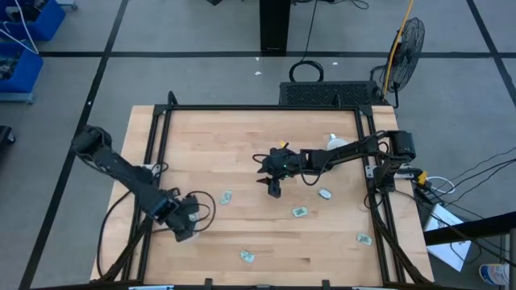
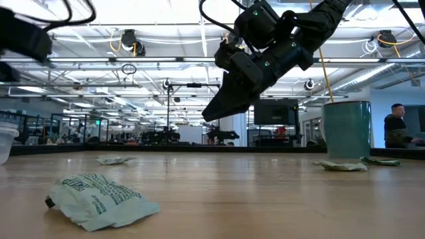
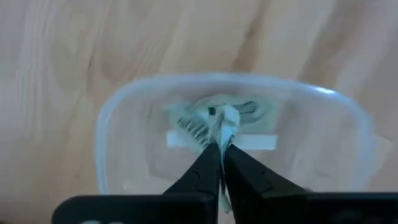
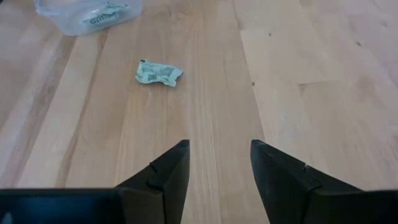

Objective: Pick and place Stevia / Truvia into bins
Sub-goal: Put the stevia packet into the transparent container

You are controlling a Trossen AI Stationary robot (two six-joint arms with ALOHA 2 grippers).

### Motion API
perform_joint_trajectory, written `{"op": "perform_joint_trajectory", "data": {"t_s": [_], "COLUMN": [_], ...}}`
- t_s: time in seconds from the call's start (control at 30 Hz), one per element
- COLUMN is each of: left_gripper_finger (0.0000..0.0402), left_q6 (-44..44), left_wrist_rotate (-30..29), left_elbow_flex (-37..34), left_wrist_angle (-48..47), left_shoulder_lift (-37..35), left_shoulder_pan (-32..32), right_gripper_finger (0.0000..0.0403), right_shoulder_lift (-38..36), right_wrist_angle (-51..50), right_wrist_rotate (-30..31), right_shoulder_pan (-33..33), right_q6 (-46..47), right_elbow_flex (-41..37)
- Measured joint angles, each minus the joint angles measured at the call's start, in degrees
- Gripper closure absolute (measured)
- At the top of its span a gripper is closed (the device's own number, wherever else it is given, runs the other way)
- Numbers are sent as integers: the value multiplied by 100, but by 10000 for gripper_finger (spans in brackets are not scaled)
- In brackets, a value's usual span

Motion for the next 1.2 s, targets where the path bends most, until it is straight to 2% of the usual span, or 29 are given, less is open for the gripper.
{"op": "perform_joint_trajectory", "data": {"t_s": [0.1,0.17,0.37,0.5,0.57,0.73,0.87,0.93,1.03,1.13,1.2], "left_gripper_finger": [348,333,296,290,289,289,289,289,289,289,289], "left_q6": [-699,-845,-511,-375,-487,-764,-1106,-1117,-940,-592,-347], "left_wrist_rotate": [8,5,1,158,419,1661,1882,1813,1334,658,-28], "left_elbow_flex": [-169,-232,-249,-247,-247,-247,-239,-156,110,460,705], "left_wrist_angle": [-45,-52,-206,-492,-803,-1502,-1867,-2026,-2128,-2156,-2134], "left_shoulder_lift": [4,2,2,2,2,2,-2,-2,-4,-7,-7], "left_shoulder_pan": [33,65,220,377,488,649,722,756,756,754,754], "right_gripper_finger": [241,241,241,241,242,242,242,242,242,241,242], "right_shoulder_lift": [0,0,0,0,0,0,0,0,0,0,0], "right_wrist_angle": [36,47,45,46,46,46,44,46,44,46,46], "right_wrist_rotate": [0,0,-1,-2,-2,-4,-4,-4,-4,-4,-6], "right_shoulder_pan": [0,0,0,0,0,0,0,0,0,-1,0], "right_q6": [0,0,0,0,0,0,-14,-78,-123,-124,-125], "right_elbow_flex": [0,0,0,0,0,0,0,0,0,0,0]}}
